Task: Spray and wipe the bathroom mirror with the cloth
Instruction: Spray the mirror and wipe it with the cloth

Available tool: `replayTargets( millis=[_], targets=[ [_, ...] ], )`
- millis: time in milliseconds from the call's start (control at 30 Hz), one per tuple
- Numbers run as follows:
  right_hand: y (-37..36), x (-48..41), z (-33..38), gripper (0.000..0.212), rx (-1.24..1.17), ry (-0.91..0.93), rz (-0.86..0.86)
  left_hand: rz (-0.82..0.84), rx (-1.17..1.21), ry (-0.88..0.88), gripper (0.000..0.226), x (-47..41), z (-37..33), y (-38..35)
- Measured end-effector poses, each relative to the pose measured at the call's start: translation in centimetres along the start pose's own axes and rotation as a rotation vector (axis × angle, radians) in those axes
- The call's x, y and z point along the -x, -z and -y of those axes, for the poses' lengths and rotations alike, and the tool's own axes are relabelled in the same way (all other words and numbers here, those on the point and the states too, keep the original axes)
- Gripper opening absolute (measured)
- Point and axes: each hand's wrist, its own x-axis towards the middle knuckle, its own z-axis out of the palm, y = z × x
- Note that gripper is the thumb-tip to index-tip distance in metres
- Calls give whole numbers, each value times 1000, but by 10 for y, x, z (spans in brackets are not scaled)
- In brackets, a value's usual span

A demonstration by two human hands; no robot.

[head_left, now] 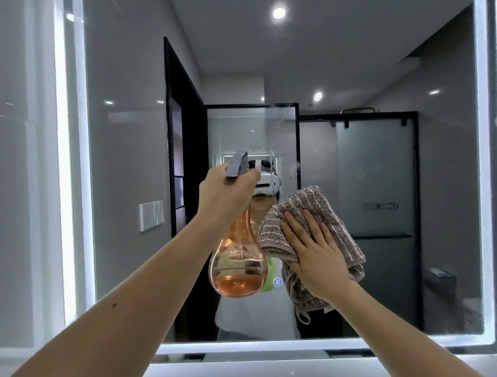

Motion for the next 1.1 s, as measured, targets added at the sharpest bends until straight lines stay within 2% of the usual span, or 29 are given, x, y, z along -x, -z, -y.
replayTargets(
  millis=[133,267,367,533,700,833,933,1100],
  targets=[
    [1,-6,1,61,-57,-93,-5,-9,17,-16,18,-2,9,9],
    [15,-40,0,71,-159,-254,-6,16,25,-22,13,-10,15,15],
    [27,-72,8,78,-163,-272,-46,18,29,-52,4,-20,14,23],
    [40,-125,30,72,-90,-118,-79,-93,45,-71,19,-44,20,55],
    [37,-158,91,71,-61,85,-80,-134,12,-39,19,-45,40,89],
    [24,-158,142,67,-14,243,-41,-204,81,47,15,-33,60,117],
    [17,-157,147,75,8,271,-70,-233,91,64,16,-27,66,125],
    [23,-153,116,69,-4,242,-82,-232,117,57,8,-24,60,108]
  ],
)
